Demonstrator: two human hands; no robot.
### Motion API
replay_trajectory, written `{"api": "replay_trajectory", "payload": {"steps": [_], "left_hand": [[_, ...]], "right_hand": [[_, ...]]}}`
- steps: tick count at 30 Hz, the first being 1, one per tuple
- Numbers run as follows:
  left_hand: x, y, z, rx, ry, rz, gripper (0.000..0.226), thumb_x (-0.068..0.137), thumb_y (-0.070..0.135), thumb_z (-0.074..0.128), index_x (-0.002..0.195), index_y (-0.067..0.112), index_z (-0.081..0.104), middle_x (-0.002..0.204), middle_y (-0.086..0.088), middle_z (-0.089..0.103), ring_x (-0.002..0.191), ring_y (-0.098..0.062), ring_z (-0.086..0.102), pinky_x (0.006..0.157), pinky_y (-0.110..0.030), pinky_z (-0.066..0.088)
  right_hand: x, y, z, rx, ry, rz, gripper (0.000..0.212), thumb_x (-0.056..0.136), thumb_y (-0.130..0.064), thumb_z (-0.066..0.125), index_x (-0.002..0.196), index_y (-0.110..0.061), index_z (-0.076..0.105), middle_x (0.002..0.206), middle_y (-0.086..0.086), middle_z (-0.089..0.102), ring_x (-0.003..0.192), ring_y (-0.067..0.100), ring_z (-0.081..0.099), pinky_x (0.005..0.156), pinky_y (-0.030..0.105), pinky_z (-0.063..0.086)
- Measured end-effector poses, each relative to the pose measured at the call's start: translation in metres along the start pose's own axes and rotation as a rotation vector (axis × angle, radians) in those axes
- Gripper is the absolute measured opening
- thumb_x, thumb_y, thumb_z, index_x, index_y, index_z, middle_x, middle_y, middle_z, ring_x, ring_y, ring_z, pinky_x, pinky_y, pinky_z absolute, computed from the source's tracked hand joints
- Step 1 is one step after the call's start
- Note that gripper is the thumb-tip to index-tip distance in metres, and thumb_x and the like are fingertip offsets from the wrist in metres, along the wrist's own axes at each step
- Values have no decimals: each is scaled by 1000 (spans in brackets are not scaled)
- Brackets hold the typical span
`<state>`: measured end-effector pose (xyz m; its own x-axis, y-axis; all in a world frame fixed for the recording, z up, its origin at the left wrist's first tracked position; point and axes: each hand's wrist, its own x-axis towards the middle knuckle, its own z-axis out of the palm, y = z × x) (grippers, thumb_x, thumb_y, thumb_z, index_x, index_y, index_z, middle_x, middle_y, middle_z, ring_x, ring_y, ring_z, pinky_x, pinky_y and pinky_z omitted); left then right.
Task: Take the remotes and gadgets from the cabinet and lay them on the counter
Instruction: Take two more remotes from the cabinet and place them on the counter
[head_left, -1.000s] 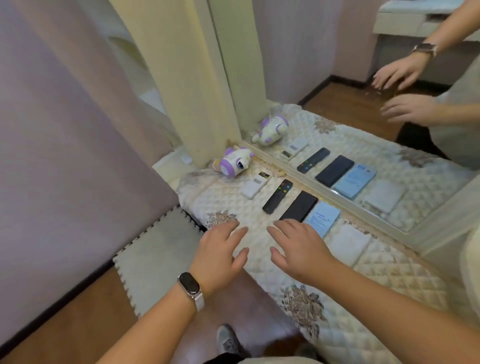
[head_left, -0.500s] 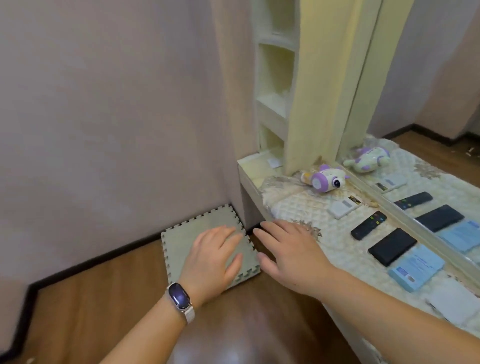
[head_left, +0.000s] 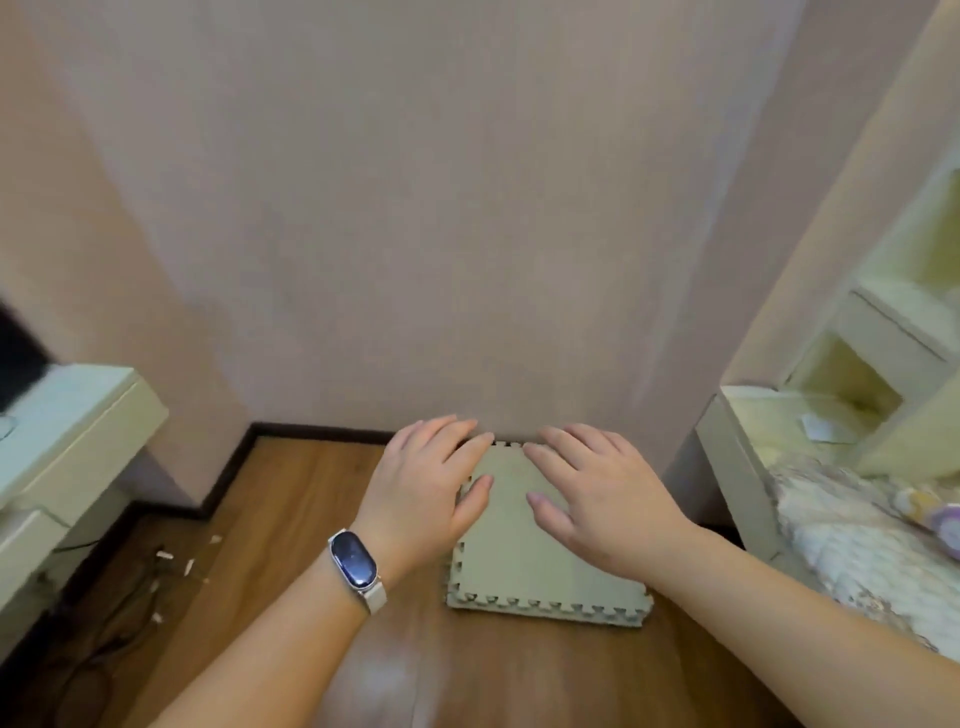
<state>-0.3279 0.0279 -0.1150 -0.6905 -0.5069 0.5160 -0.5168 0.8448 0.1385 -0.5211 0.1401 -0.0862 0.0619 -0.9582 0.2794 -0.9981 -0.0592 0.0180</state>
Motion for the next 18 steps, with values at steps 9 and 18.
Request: {"api": "replay_trajectory", "payload": {"steps": [9, 18], "left_hand": [[-55, -80, -48, 142, 2, -318, 39, 88, 36, 58, 120, 17, 67, 124, -2, 66, 119, -23, 57, 101, -41, 41], [-45, -152, -73, 365, -30, -581, 40, 88, 39, 54, 120, 18, 67, 123, -2, 66, 118, -22, 57, 103, -34, 34]], "right_hand": [[110, -70, 32, 91, 15, -337, 50, 89, -49, 45, 126, -18, 60, 128, 4, 61, 118, 28, 55, 94, 41, 47], [236, -101, 74, 231, 57, -571, 50, 90, -49, 46, 127, -19, 60, 128, 5, 62, 118, 28, 56, 95, 41, 45]]}}
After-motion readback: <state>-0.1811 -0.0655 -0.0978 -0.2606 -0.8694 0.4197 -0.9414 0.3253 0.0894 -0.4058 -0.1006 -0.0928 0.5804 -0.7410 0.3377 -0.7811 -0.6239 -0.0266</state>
